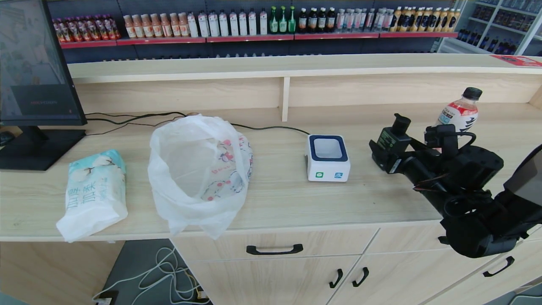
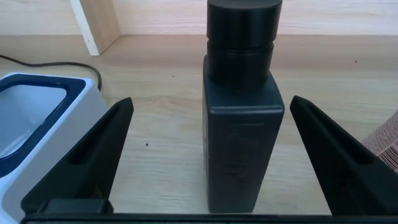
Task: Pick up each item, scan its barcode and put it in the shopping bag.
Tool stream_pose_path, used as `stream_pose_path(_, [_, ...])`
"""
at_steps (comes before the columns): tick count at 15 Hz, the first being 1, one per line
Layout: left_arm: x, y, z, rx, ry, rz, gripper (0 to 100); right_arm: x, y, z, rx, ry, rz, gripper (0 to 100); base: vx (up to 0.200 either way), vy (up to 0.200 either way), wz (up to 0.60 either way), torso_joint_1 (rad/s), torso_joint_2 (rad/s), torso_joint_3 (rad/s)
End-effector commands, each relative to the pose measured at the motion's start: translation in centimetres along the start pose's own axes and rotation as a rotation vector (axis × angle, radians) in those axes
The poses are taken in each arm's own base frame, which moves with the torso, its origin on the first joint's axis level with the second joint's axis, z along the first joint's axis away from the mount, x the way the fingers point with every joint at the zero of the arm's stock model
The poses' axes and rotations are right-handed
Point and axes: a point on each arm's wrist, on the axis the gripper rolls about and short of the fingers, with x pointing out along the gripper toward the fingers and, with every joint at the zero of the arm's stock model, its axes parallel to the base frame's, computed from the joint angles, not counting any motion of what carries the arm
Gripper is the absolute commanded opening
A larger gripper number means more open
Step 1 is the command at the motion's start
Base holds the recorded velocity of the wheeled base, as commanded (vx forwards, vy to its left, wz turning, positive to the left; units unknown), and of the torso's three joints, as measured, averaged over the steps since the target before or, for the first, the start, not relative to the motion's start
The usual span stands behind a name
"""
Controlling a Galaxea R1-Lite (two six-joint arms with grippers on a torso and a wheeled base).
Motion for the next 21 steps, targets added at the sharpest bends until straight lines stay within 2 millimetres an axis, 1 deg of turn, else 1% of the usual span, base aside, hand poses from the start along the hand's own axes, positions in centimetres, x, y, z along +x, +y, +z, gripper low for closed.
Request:
stream_pose_path(1, [0.0, 0.0, 0.0, -0.001, 0.000, 0.000, 100, 0.1, 0.0, -0.3, -0.003, 0.006, 0.000, 100, 0.000, 0.000, 0.00, 0.000, 0.00, 0.000])
stream_pose_path(5, [0.0, 0.0, 0.0, -0.001, 0.000, 0.000, 100, 0.5, -0.6, -1.0, -0.006, 0.014, -0.015, 100, 0.000, 0.000, 0.00, 0.000, 0.00, 0.000])
stream_pose_path(14, [0.0, 0.0, 0.0, -0.001, 0.000, 0.000, 100, 0.9, -0.8, -2.0, -0.014, 0.028, -0.019, 100, 0.000, 0.000, 0.00, 0.000, 0.00, 0.000])
stream_pose_path(15, [0.0, 0.0, 0.0, -0.001, 0.000, 0.000, 100, 1.0, -0.7, -2.1, -0.021, 0.028, -0.018, 0, 0.000, 0.000, 0.00, 0.000, 0.00, 0.000])
stream_pose_path(21, [0.0, 0.0, 0.0, -0.001, 0.000, 0.000, 100, 1.8, -0.9, -1.2, -0.019, -0.020, -0.020, 0, 0.000, 0.000, 0.00, 0.000, 0.00, 0.000])
